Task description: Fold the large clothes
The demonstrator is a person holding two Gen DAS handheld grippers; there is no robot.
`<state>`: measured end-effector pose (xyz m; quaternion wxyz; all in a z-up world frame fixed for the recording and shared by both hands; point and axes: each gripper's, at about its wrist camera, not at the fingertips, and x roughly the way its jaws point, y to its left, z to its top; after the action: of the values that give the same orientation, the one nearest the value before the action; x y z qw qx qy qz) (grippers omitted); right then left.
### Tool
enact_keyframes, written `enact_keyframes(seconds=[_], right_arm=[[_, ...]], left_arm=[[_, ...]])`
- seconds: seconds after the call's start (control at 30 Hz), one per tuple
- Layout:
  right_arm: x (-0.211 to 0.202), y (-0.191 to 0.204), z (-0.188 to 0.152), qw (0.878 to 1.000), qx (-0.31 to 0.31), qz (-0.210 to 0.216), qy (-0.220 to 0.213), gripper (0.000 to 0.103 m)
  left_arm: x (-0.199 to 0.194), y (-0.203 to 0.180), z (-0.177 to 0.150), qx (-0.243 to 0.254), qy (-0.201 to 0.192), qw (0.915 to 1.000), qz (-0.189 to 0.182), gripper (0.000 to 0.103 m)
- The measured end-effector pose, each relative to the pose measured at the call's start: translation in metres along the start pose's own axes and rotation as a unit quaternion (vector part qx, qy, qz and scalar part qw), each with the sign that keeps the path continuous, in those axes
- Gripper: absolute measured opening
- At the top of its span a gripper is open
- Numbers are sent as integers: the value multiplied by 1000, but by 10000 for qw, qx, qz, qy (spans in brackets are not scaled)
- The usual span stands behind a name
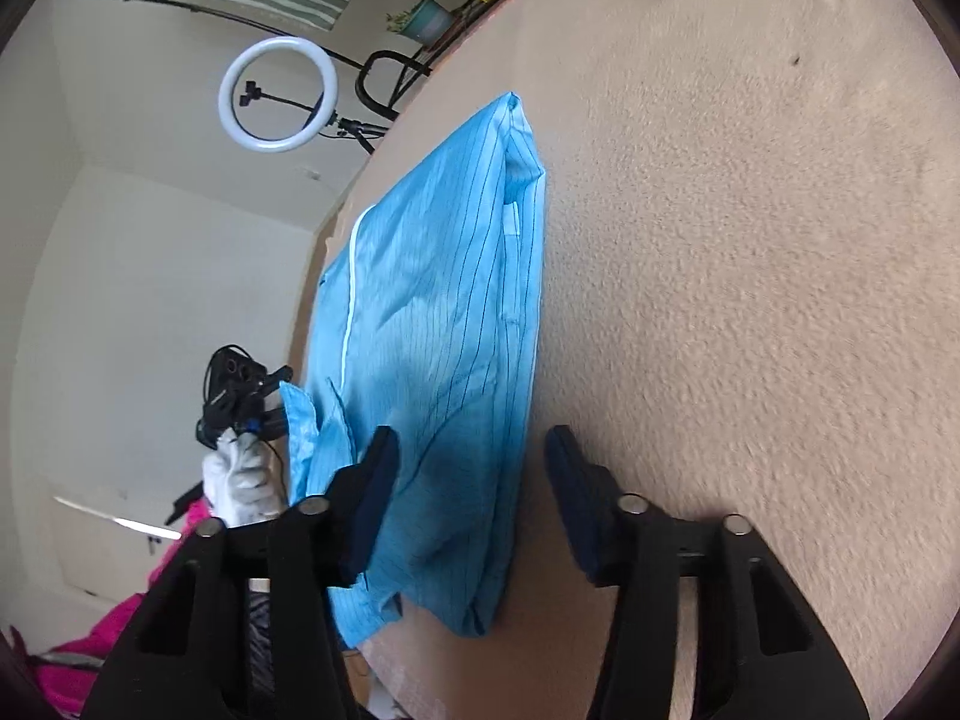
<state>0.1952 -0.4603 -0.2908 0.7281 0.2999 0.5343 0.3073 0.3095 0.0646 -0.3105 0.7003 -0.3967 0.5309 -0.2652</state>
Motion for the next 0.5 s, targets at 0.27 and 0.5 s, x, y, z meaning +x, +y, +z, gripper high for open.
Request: enact_keyframes(seconds=[0.27,0.5], right_arm=[[25,8,15,9998,10,209,72,38],[38,14,20,9999,-66,45,107,21]], left_arm=[[20,-12,15,67,64,9999,-89,55],[31,-22,12,354,37,9988,334,20]])
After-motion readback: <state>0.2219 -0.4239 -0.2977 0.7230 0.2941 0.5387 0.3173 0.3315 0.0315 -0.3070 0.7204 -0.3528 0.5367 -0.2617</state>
